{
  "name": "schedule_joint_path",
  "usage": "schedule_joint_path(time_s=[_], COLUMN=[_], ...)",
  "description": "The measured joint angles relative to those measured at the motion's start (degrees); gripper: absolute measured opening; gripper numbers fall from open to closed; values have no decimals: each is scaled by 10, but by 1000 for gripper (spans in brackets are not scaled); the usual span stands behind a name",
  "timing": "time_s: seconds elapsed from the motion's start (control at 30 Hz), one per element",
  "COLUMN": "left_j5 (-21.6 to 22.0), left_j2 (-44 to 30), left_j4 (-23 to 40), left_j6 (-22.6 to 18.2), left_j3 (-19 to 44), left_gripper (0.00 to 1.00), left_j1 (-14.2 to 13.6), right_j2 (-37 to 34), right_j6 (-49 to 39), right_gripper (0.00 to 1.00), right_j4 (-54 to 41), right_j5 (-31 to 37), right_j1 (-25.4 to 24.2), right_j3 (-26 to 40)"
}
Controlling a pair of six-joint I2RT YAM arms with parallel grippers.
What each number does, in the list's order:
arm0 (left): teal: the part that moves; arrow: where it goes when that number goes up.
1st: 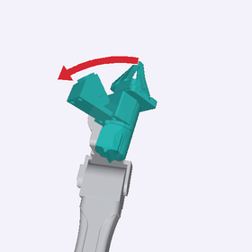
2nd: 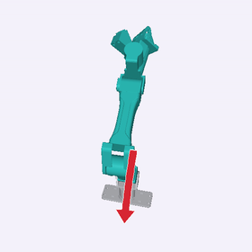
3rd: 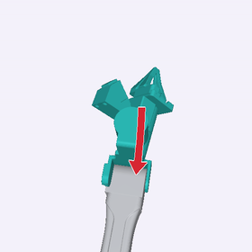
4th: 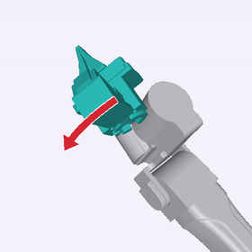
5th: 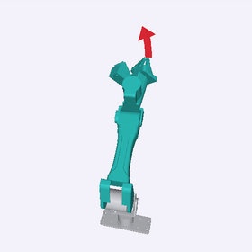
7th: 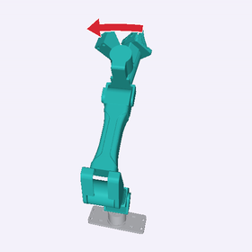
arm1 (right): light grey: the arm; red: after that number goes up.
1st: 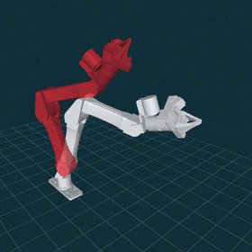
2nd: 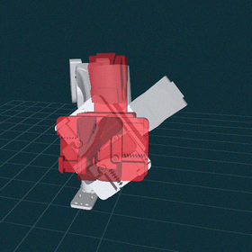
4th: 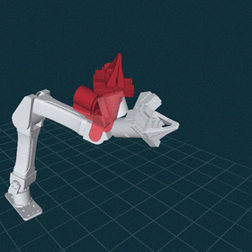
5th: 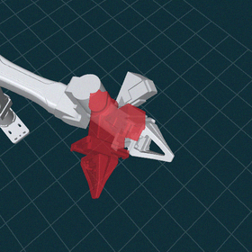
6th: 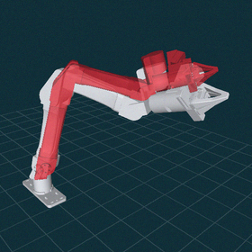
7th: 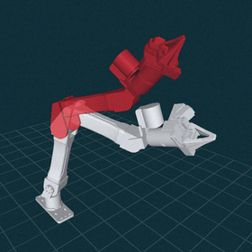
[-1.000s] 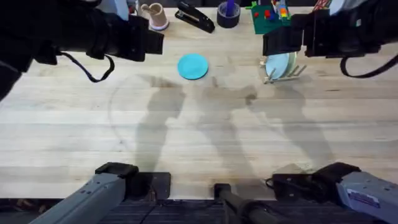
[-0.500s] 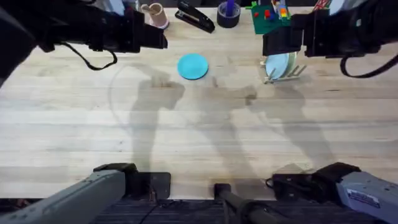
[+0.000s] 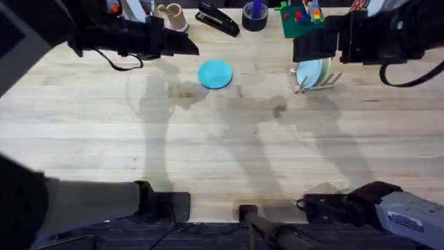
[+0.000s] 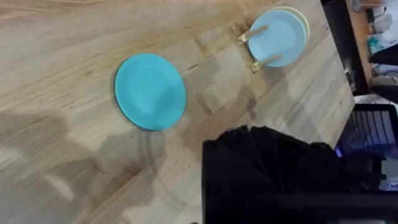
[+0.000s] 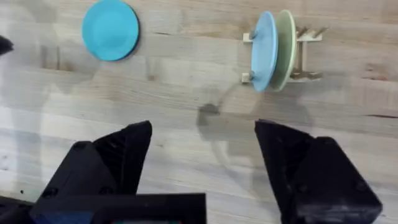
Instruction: Pick up the plates from the table one by one and place each into a slot on the dish rack.
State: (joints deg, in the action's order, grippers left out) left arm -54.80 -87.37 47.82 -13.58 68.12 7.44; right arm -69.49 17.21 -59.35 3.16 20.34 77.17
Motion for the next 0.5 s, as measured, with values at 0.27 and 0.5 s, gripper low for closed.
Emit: schedule_joint_path(time_s=[0.27, 0.5], left_j5=[-9, -10], left_j2=[-84, -132], left_j4=[-42, -83], left_j6=[-7, -7], left_j3=[0, 0], left_gripper=[39, 40], left_j1=[0, 0], right_j2=[0, 0], right_j6=[4, 4], right_gripper=[993, 994], right_j4=[0, 0], right_j5=[0, 0], right_j1=[0, 0], right_j3=[0, 0])
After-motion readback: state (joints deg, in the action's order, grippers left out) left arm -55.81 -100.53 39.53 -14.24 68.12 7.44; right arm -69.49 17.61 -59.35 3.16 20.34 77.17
